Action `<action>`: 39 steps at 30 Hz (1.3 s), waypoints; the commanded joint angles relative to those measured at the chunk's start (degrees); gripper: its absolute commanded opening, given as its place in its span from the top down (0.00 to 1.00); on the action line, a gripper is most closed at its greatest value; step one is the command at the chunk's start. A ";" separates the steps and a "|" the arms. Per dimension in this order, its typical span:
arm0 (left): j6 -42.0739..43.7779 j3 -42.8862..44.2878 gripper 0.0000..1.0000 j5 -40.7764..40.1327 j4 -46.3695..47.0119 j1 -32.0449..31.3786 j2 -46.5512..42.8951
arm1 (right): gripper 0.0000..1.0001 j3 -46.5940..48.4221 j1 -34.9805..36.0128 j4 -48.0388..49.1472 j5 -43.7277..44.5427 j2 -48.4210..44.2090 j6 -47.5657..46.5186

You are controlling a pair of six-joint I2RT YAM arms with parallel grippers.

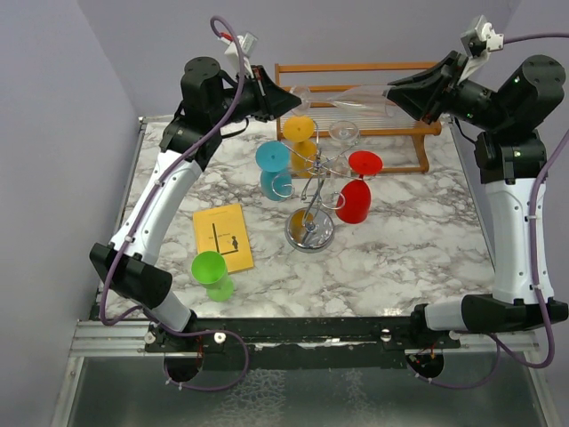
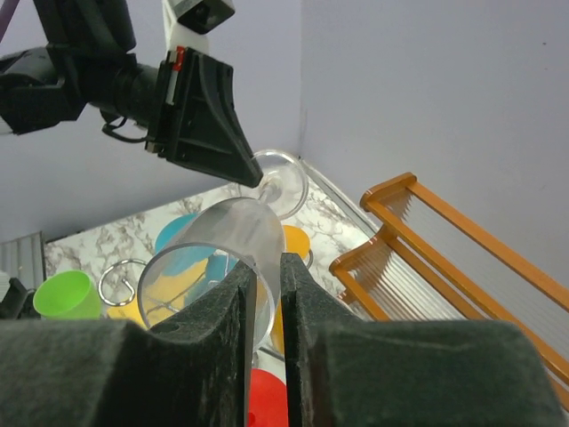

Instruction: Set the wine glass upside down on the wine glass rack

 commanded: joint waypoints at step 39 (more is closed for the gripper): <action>57.13 24.30 1.00 5.37 -33.62 4.75 -6.92 | 0.45 0.39 -0.90 -14.76 16.04 -6.52 -22.28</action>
